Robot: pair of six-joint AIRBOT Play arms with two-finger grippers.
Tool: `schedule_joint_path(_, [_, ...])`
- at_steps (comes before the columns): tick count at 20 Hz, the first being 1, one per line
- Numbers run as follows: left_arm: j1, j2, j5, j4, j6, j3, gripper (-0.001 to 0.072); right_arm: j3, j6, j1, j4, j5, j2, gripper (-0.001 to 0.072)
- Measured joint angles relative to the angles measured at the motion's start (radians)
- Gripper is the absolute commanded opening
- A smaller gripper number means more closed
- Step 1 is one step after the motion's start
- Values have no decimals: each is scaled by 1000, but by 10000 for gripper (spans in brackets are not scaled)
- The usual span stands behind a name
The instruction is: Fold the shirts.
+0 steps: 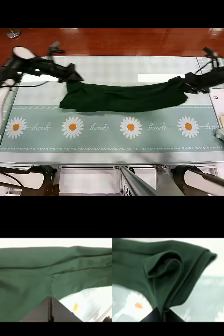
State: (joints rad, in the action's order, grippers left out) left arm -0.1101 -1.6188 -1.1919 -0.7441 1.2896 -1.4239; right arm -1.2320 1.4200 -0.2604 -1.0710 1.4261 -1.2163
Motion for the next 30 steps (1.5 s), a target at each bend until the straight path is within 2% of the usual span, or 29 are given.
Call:
schedule_joint_path(5, [-380,-80,227,-24,57,-15,22,110,93,6,6,6,326,19])
schedule_joint_path(9, [-621,-206,355,-30,127,-114,22,129,118,8,53,14,436,19])
schedule_joint_path(12, [-738,-304,373,-32,176,-233,23,134,122,8,78,18,463,19])
schedule_joint_path(15, [-760,-349,314,-41,200,-341,23,136,122,8,89,24,474,20])
schedule_joint_path(18, [-662,-334,216,-85,213,-417,25,136,121,26,93,11,469,20])
schedule_joint_path(22, [-356,-212,41,-146,246,-457,24,70,119,171,105,-74,363,19])
schedule_joint_path(27, [66,96,-129,-251,242,-415,25,-152,140,472,119,-235,25,20])
schedule_joint_path(30, [207,364,-119,-331,228,-225,26,-314,146,628,137,-311,-230,20])
